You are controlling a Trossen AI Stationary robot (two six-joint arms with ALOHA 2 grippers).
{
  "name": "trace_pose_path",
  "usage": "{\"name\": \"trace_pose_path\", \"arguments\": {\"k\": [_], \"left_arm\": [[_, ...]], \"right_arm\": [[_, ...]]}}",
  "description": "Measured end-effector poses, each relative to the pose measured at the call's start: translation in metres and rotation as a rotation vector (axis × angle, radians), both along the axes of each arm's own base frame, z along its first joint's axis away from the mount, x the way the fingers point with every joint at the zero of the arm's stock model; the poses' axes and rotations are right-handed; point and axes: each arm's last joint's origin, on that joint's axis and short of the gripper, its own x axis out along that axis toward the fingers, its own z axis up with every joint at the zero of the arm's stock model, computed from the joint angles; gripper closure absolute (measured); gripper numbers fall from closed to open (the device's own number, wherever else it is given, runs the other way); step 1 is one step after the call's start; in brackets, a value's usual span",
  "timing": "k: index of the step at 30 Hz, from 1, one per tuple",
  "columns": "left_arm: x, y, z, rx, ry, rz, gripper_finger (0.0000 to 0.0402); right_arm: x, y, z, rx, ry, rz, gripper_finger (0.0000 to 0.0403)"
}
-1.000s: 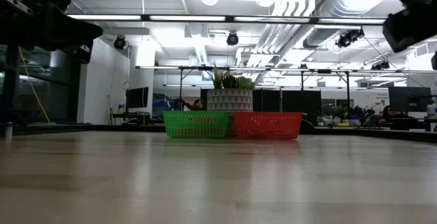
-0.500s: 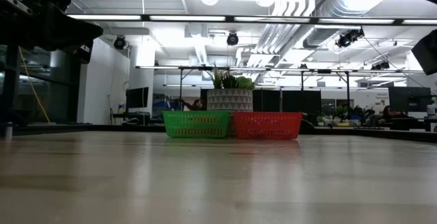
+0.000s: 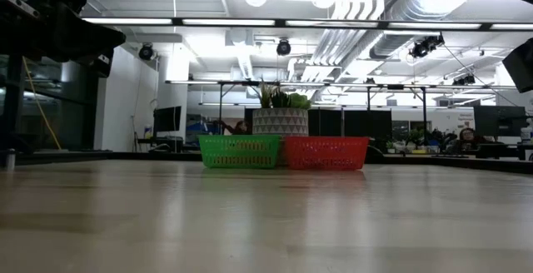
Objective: Sort spring keychains
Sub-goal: Put the purple spring keychain into the orange bin
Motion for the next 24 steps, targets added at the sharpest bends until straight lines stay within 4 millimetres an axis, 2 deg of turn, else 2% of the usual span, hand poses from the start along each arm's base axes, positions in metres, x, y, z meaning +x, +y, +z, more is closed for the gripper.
{"name": "trace_pose_path", "arguments": {"k": [20, 24], "left_arm": [[0.0, 0.0, 0.0, 0.0, 0.001, 0.0, 0.0401], [0.0, 0.0, 0.0, 0.0, 0.0, 0.0, 0.0401]], "right_arm": [[0.004, -0.007, 0.002, 0.012, 0.006, -0.029, 0.0385], [0.005, -0.011, 0.006, 0.023, -0.003, -0.039, 0.0395]]}}
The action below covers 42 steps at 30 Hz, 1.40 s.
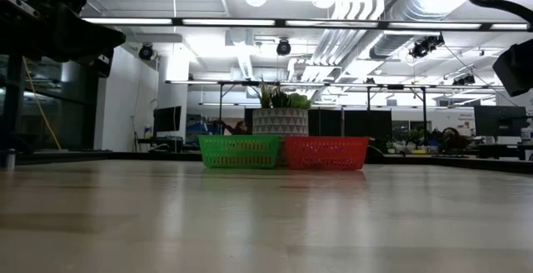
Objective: Sort spring keychains
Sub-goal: Put the purple spring keychain into the orange bin
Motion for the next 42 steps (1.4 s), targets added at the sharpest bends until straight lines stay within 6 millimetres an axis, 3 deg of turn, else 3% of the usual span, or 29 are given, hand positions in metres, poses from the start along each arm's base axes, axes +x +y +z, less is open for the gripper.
{"name": "trace_pose_path", "arguments": {"k": [12, 20, 33, 42], "left_arm": [[0.0, 0.0, 0.0, 0.0, 0.0, 0.0, 0.0401], [0.0, 0.0, 0.0, 0.0, 0.001, 0.0, 0.0401], [0.0, 0.0, 0.0, 0.0, 0.0, 0.0, 0.0401], [0.0, 0.0, 0.0, 0.0, 0.0, 0.0, 0.0401]], "right_arm": [[0.007, -0.019, 0.034, 0.039, -0.144, -0.057, 0.0395], [0.029, -0.044, 0.069, -0.019, -0.243, -0.066, 0.0396], [0.075, -0.116, 0.123, -0.255, -0.372, -0.102, 0.0397], [0.097, -0.169, 0.133, -0.453, -0.371, -0.166, 0.0397]]}}
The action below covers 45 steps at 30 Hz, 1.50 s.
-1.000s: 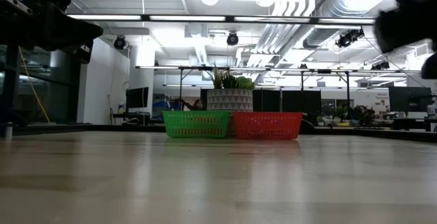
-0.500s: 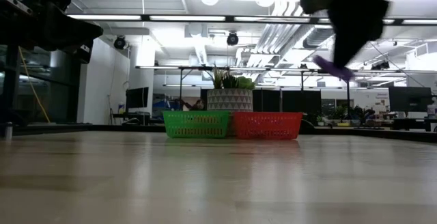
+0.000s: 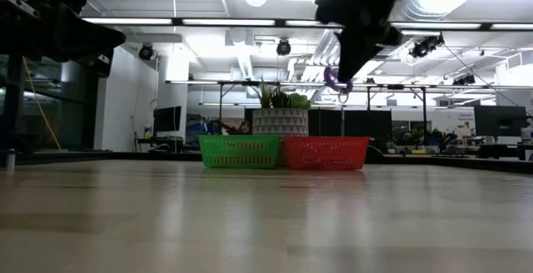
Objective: Sort spring keychains
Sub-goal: Put the purple spring keychain into the orange bin
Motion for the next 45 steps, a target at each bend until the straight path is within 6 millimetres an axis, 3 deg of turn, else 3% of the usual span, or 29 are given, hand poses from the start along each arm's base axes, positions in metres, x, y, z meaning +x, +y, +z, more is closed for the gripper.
{"name": "trace_pose_path", "arguments": {"k": [11, 19, 28, 45], "left_arm": [[0.0, 0.0, 0.0, 0.0, 0.0, 0.0, 0.0401], [0.0, 0.0, 0.0, 0.0, 0.0, 0.0, 0.0401], [0.0, 0.0, 0.0, 0.0, 0.0, 0.0, 0.0401], [0.0, 0.0, 0.0, 0.0, 0.0, 0.0, 0.0401]], "right_arm": [[0.02, -0.066, -0.025, -0.021, 0.115, -0.145, 0.0396], [0.023, -0.095, -0.048, 0.019, 0.183, -0.225, 0.0396], [0.029, -0.107, -0.066, 0.048, 0.196, -0.253, 0.0381], [0.027, -0.107, -0.065, 0.106, 0.185, -0.269, 0.0259]]}}
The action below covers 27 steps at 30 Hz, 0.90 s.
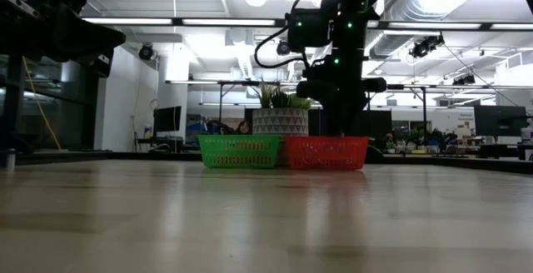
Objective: Sort spring keychains
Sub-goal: Put the purple spring keychain into the orange bin
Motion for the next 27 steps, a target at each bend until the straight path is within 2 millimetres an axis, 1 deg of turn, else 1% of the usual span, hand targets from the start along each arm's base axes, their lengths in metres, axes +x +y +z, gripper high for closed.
{"name": "trace_pose_path", "arguments": {"k": [3, 9, 12, 15, 20, 23, 27], "left_arm": [[0.0, 0.0, 0.0, 0.0, 0.0, 0.0, 0.0401], [0.0, 0.0, 0.0, 0.0, 0.0, 0.0, 0.0401], [0.0, 0.0, 0.0, 0.0, 0.0, 0.0, 0.0401], [0.0, 0.0, 0.0, 0.0, 0.0, 0.0, 0.0401], [0.0, 0.0, 0.0, 0.0, 0.0, 0.0, 0.0401], [0.0, 0.0, 0.0, 0.0, 0.0, 0.0, 0.0401], [0.0, 0.0, 0.0, 0.0, 0.0, 0.0, 0.0401]], "right_arm": [[-0.003, 0.005, 0.006, 0.011, -0.002, -0.004, 0.024], [-0.019, 0.021, 0.031, 0.012, 0.005, -0.014, 0.0222], [-0.031, 0.034, 0.043, 0.051, 0.029, -0.017, 0.0222], [-0.045, 0.052, 0.048, 0.119, 0.052, -0.007, 0.0221], [-0.076, 0.091, 0.043, 0.237, 0.063, -0.022, 0.0221], [-0.094, 0.115, 0.033, 0.3, 0.062, -0.047, 0.0222], [-0.113, 0.145, 0.019, 0.38, 0.014, -0.069, 0.0225]]}}
